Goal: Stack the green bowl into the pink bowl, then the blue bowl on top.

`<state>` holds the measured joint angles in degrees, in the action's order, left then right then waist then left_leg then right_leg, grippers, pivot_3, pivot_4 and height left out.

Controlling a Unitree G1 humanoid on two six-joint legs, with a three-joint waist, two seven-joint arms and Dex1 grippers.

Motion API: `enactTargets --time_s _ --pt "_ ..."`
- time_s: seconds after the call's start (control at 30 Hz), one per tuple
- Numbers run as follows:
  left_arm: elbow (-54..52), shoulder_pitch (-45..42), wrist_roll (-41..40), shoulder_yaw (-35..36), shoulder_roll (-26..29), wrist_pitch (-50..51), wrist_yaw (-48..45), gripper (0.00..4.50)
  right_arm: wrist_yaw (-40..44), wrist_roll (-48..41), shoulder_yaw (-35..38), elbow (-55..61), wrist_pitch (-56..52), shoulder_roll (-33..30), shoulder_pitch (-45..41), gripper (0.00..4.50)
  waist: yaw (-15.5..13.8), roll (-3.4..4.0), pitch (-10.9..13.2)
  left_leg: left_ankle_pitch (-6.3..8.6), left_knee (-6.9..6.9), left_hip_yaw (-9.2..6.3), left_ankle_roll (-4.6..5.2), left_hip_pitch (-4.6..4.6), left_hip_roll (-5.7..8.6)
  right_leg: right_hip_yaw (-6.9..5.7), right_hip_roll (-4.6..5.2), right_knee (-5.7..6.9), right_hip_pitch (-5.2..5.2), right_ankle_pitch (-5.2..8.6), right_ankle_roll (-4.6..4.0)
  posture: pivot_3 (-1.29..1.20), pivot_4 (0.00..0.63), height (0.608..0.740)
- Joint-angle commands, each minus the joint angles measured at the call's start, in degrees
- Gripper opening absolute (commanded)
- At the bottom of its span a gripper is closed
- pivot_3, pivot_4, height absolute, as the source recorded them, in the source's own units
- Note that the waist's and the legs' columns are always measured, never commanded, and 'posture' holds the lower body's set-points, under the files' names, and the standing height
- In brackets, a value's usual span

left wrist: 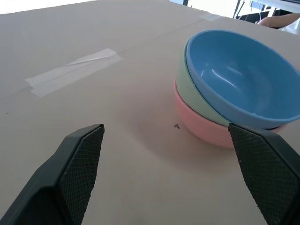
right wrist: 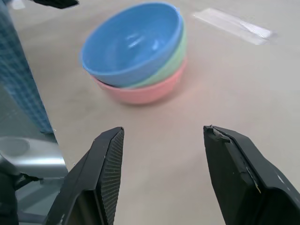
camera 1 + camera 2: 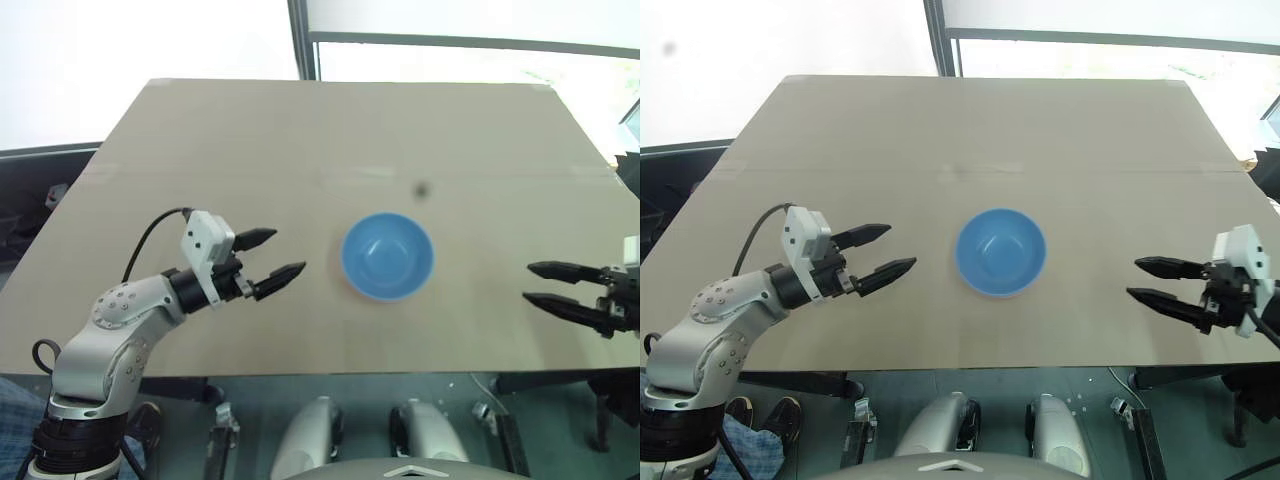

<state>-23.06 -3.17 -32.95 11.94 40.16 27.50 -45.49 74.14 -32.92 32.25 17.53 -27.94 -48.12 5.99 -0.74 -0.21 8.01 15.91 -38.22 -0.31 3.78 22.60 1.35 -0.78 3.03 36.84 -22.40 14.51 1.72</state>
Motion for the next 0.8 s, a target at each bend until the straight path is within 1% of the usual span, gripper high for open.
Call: enactTargets --time_s 0.03,0.23,0.53,0.8 --pt "3.19 0.46 2.99 0.83 0.54 -5.51 -2.15 4.5 2.16 1.1 1.62 -3.38 8.3 -0.1 0.77 2.81 -0.11 0.01 0.0 0.0 0.0 0.0 0.0 -0.02 0.0 -0.01 0.0 0.0 0.02 0.01 -0.01 0.0 0.15 0.74" --pt "4.6 0.93 3.54 1.1 0.35 -7.47 -3.49 4.5 2.16 1.3 0.19 -6.83 13.82 0.46 1.79 2.81 -0.21 0.0 0.0 0.01 0.0 0.0 0.01 0.15 0.02 -0.01 0.01 -0.13 -0.04 0.0 0.01 0.0 0.15 0.74" --pt "4.92 1.78 4.65 0.68 -0.21 -9.33 -3.67 4.5 1.98 1.8 -2.25 -10.71 17.07 -0.47 1.52 2.81 -0.18 0.01 0.0 0.06 0.0 0.0 0.1 0.11 0.01 -0.01 0.02 -0.09 -0.04 0.0 0.01 0.0 0.15 0.74" --pt "4.59 2.47 5.62 0.43 -0.37 -10.41 -3.44 4.5 1.47 2.02 -3.92 -11.53 17.86 -0.65 1.1 2.81 -0.17 0.01 0.0 0.06 0.0 0.0 0.1 0.12 0.01 -0.01 0.01 -0.1 -0.04 0.0 0.01 0.0 0.15 0.74"
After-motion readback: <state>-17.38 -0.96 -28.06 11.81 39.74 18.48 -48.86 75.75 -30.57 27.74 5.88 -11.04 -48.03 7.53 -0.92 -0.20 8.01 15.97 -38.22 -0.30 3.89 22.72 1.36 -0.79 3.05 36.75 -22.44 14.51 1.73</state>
